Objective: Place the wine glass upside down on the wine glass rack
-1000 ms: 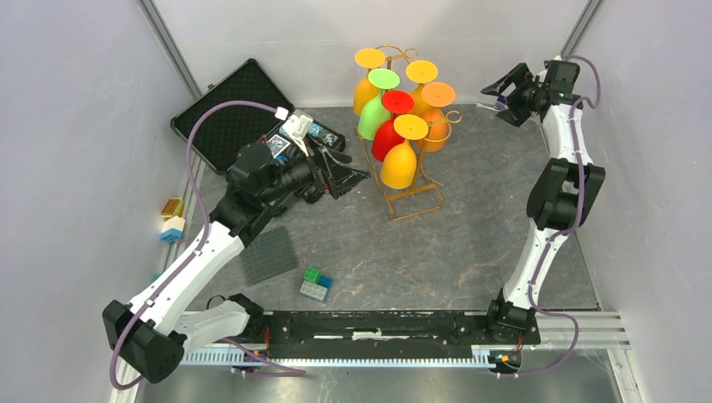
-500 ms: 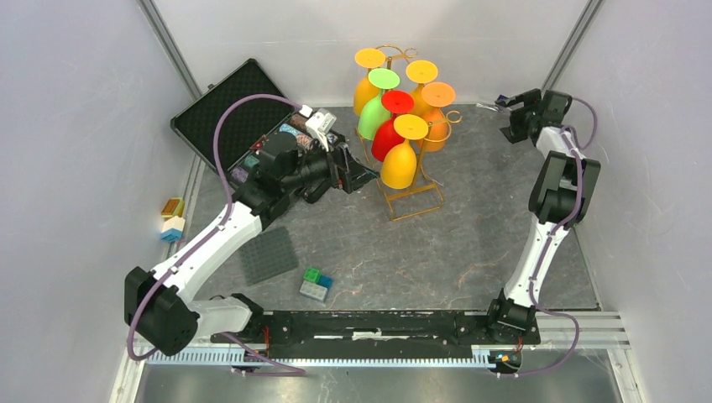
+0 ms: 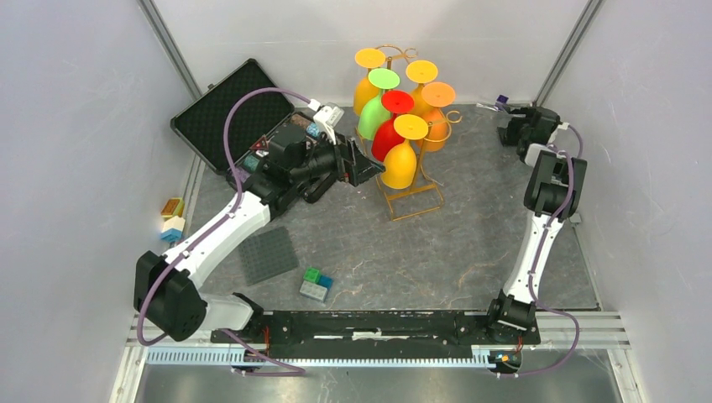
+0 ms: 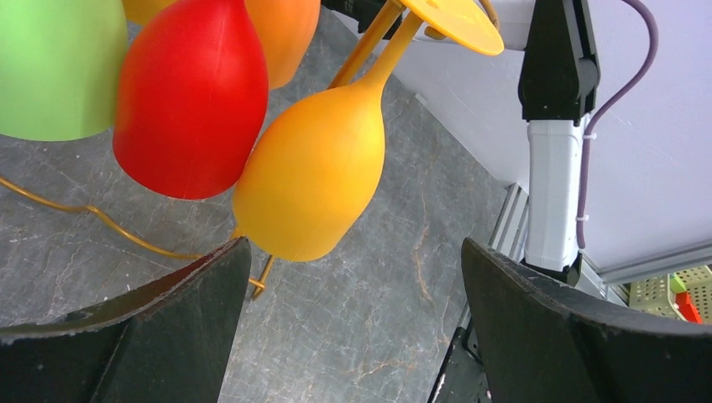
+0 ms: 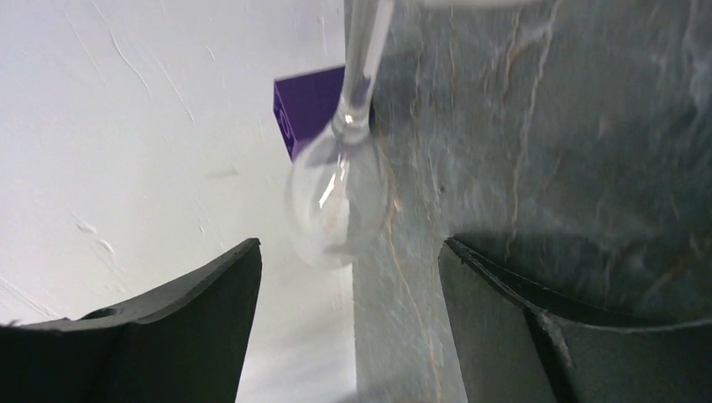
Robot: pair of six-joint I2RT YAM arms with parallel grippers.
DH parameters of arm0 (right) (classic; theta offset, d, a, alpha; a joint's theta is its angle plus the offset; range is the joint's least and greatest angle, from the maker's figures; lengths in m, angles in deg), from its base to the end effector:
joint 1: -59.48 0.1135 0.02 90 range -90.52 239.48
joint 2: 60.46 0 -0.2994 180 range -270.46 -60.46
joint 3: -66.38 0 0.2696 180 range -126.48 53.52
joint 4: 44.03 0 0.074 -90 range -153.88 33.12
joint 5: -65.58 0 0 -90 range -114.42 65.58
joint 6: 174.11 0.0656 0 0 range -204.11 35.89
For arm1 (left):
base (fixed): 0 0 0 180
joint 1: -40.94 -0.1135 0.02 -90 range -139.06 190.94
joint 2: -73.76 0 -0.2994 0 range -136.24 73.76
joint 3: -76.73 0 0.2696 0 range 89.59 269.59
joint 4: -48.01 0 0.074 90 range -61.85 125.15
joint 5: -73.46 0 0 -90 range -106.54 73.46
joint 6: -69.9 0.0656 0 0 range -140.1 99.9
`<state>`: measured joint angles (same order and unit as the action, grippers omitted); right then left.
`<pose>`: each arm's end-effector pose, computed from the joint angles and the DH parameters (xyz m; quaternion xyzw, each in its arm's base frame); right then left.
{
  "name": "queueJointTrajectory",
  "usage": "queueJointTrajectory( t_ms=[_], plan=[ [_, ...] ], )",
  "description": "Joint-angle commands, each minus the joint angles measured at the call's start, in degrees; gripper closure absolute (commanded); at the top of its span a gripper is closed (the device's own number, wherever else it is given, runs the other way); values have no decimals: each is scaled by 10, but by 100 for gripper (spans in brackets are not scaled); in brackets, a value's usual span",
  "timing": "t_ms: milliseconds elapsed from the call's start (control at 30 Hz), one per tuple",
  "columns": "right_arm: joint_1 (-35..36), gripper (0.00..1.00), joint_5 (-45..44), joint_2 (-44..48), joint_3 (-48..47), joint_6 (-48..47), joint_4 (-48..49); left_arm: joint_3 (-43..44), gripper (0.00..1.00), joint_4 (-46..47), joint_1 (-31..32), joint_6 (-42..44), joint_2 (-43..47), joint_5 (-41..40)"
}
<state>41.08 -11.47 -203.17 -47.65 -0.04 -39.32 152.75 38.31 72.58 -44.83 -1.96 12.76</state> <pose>0.5937 -0.1820 0.1095 0.6112 0.5696 0.3730 0.4036 0.2770 -0.2084 0.3836 0.2078 0.7267 -0.4656 0.4605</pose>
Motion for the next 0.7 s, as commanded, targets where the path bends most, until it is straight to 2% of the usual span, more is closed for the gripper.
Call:
queueJointTrajectory(
  t_ms=[0,167,367,433,500,667],
  plan=[
    [-12,19,-58,-49,-43,54,23,33,2,26,3,24,-11,14],
    [-14,22,-77,-97,-106,64,9,47,2,26,3,22,-31,24],
    [-16,28,-115,-129,-126,80,3,62,2,26,3,18,-55,34],
    [-17,33,-121,-148,-146,91,5,67,2,26,3,17,-60,36],
    [-16,43,-126,-168,-172,98,6,71,2,23,3,16,-65,37],
    [-17,52,-125,-195,-189,116,19,78,2,21,3,15,-77,40]
  ],
)
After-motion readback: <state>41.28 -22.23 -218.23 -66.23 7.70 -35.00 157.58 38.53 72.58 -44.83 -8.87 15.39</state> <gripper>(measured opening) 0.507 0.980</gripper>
